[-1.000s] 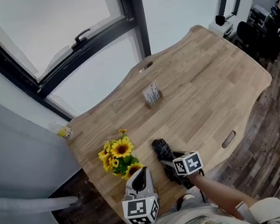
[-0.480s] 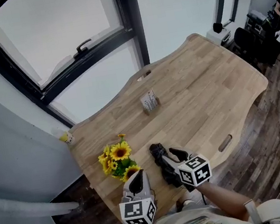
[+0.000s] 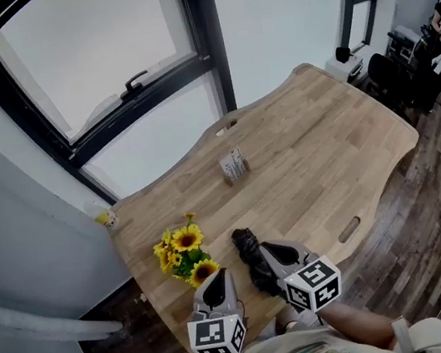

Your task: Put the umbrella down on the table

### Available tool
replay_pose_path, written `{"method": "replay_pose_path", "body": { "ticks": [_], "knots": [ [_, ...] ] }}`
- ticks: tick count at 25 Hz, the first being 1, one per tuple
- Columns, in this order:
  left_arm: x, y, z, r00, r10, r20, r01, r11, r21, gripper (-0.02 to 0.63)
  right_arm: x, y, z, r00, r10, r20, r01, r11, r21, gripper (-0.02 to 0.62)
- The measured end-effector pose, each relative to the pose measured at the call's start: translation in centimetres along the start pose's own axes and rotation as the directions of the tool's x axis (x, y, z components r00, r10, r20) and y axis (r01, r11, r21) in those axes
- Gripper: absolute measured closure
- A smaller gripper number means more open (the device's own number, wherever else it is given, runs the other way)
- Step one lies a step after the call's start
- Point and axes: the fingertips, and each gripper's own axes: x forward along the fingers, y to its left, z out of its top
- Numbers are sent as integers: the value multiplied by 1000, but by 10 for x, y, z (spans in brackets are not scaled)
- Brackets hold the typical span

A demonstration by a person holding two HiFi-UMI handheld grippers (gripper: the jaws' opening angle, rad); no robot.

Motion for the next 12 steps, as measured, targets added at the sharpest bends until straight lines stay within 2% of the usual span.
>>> {"method": "replay_pose_path", "body": {
  "ticks": [12],
  "knots": [
    [-23, -25, 6, 999, -16, 28, 16, 1000, 19, 601, -29, 33, 0, 998, 61, -13, -61, 998, 3, 597]
  ]
}}
